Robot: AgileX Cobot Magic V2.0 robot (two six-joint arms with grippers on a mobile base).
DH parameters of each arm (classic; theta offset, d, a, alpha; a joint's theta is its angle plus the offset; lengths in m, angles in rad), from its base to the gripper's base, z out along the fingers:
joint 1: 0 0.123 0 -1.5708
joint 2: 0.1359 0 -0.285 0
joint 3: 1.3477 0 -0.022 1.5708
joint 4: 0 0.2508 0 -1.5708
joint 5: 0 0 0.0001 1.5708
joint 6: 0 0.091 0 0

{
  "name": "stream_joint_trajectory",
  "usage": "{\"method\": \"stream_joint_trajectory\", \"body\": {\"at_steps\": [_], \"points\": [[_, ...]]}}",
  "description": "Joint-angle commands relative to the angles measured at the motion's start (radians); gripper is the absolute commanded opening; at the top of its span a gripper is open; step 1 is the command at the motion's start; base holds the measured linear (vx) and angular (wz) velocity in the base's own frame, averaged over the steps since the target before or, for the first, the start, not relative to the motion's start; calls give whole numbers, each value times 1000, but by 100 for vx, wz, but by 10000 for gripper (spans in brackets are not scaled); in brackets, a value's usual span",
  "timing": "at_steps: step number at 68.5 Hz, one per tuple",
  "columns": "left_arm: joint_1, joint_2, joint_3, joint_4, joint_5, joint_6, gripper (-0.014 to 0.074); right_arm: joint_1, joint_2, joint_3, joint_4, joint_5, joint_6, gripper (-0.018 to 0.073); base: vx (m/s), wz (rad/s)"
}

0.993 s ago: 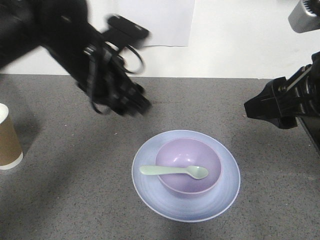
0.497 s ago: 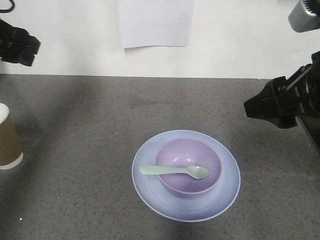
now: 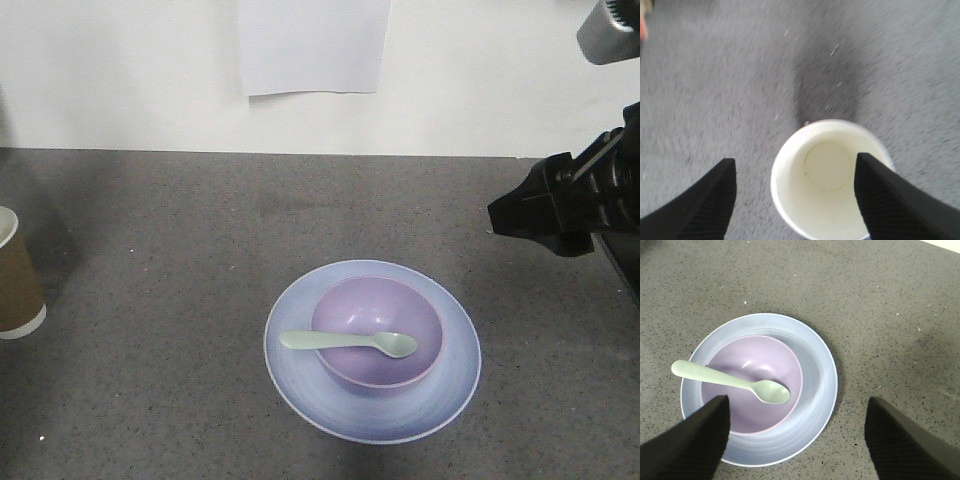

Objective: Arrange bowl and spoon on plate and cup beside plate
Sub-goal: 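Move the open left gripper over the brown paper cup and grasp its rim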

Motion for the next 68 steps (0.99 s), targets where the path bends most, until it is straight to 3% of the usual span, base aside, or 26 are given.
{"method": "stream_joint_trajectory", "body": {"at_steps": [1, 44, 68], "points": [[17, -41, 3, 0, -5, -21, 489, -3, -16, -23, -1, -59, -6, 549, 0, 0], [25, -34, 179, 1, -83, -28, 489, -3, -16, -23, -3, -59, -6, 549, 0, 0], [25, -34, 199, 0, -118, -52, 479, -3, -16, -23, -3, -59, -6, 549, 0, 0]]}}
